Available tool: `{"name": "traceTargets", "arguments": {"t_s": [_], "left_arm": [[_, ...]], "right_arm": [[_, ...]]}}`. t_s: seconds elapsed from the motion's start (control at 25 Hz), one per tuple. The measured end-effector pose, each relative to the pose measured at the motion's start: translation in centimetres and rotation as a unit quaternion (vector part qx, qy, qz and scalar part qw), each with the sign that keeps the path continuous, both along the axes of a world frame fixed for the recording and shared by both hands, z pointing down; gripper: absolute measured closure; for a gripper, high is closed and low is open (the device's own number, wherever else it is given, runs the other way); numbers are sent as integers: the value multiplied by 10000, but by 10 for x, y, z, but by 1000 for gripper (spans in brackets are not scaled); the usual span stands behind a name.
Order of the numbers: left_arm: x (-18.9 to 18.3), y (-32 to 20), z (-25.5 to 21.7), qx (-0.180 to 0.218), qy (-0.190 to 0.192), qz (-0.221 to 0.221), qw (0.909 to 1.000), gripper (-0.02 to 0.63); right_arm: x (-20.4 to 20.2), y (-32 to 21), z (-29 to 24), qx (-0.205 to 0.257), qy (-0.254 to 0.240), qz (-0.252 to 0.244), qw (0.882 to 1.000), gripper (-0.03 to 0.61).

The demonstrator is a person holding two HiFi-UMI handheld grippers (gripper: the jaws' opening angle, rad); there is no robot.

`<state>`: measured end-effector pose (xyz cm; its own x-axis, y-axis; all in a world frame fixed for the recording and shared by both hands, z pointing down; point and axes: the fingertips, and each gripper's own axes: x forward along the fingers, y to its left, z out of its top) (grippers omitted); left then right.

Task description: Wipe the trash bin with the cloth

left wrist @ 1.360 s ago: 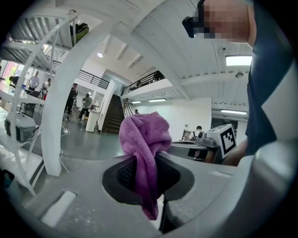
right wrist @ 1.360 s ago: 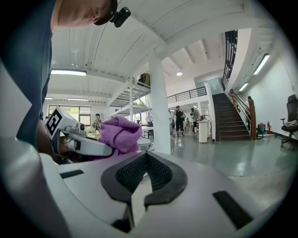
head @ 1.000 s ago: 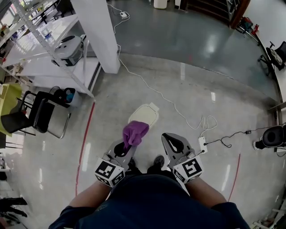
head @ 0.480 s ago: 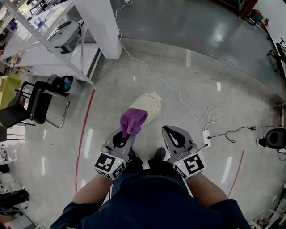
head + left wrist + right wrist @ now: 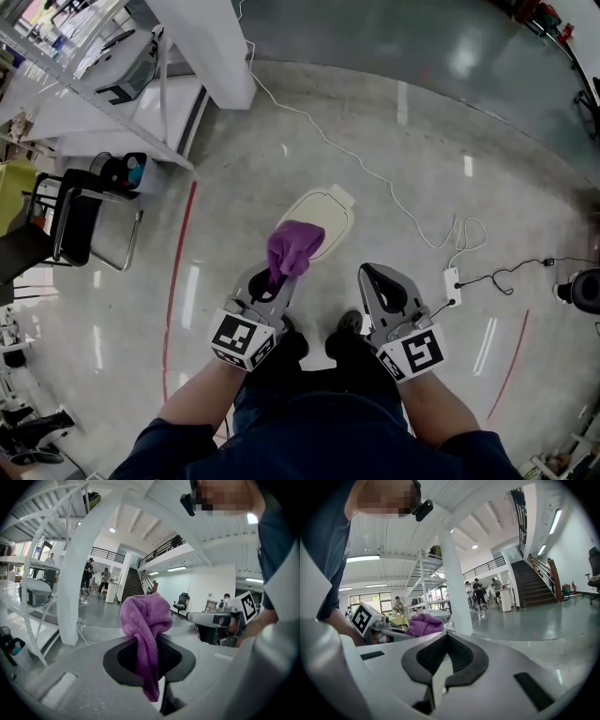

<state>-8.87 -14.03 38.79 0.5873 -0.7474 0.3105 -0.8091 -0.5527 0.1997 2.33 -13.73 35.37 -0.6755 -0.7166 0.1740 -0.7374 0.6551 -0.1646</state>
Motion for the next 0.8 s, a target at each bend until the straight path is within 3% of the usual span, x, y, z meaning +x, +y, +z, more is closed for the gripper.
{"name": "traceTargets", "arguments": {"t_s": [0.8], "left_arm": [[4,-85,234,171,-395,185,9989,560]], "right_arm": [[-9,-71,236,231,-200,210,9993,568]]}}
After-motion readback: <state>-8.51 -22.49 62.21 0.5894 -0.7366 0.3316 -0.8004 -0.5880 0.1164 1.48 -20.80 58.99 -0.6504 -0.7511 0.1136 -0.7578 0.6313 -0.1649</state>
